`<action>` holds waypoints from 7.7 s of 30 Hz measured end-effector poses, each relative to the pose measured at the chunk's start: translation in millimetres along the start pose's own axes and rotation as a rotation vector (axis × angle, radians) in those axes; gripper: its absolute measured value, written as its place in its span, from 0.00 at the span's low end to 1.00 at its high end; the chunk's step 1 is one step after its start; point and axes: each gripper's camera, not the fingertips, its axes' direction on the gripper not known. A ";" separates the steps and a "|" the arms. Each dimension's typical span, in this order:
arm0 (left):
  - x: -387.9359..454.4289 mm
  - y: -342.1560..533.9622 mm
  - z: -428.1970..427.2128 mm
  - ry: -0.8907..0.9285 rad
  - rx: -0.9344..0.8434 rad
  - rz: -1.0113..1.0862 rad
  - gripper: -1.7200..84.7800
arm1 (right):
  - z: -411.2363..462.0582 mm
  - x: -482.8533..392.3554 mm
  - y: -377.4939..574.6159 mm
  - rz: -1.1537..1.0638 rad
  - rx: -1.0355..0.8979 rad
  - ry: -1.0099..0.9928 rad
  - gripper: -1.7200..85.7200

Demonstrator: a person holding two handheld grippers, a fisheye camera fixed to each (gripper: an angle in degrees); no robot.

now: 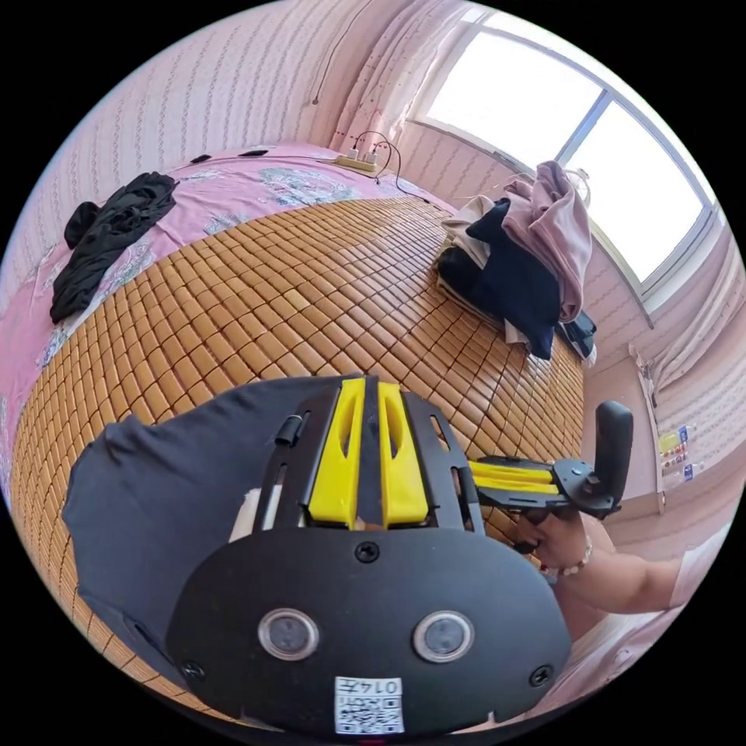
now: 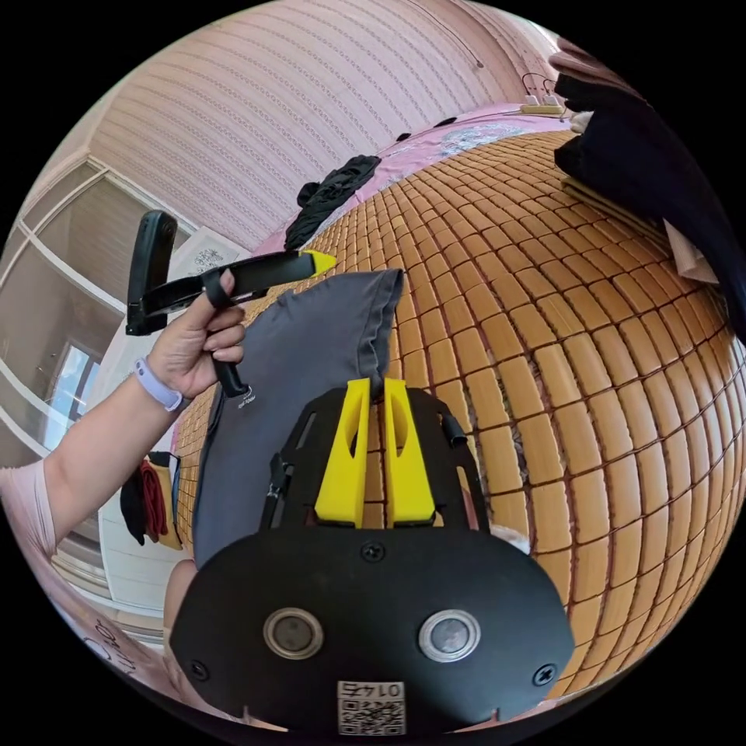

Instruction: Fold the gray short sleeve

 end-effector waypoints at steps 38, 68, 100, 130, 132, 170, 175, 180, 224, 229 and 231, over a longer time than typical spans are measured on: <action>-206.2 210.1 -203.7 -0.257 0.175 -0.556 0.12 | 113.4 -64.3 -123.0 -0.399 -0.133 0.129 0.14; -187.9 216.9 -269.7 -0.313 0.291 -0.500 0.01 | 47.9 -103.2 -176.1 -0.369 -0.136 0.070 0.03; -159.5 351.0 -322.7 -0.013 0.397 -0.392 0.01 | -50.8 -72.8 -94.2 -0.456 -0.198 -0.100 0.03; -14.0 432.5 -207.1 0.002 0.072 -0.206 0.01 | -24.0 -159.6 91.5 -0.703 -0.496 -0.239 0.04; -2.7 451.0 -210.7 0.044 0.039 -0.182 0.02 | -32.7 -157.9 107.7 -0.738 -0.585 -0.265 0.04; -74.5 447.8 -161.8 -0.124 0.134 -0.400 0.05 | -42.0 -199.6 36.2 -0.450 -0.232 0.178 0.02; -4.5 458.6 -120.9 -0.027 0.061 -0.308 0.06 | -9.7 -295.7 131.7 -0.706 -0.511 0.067 0.02; 45.8 461.9 -81.2 -0.078 -0.034 -0.186 0.07 | 21.9 -328.4 166.8 -0.784 -0.650 0.146 0.02; 55.5 482.6 8.4 0.085 -0.036 -0.121 0.05 | 143.2 -476.5 62.3 -1.046 -1.359 0.082 0.01; 59.7 482.7 1.3 0.125 -0.014 -0.082 0.05 | 122.9 -450.4 84.5 -0.951 -1.411 0.186 0.01; 61.4 479.1 -5.7 0.113 0.024 -0.071 0.05 | 115.7 -457.7 71.4 -0.937 -1.345 0.115 0.01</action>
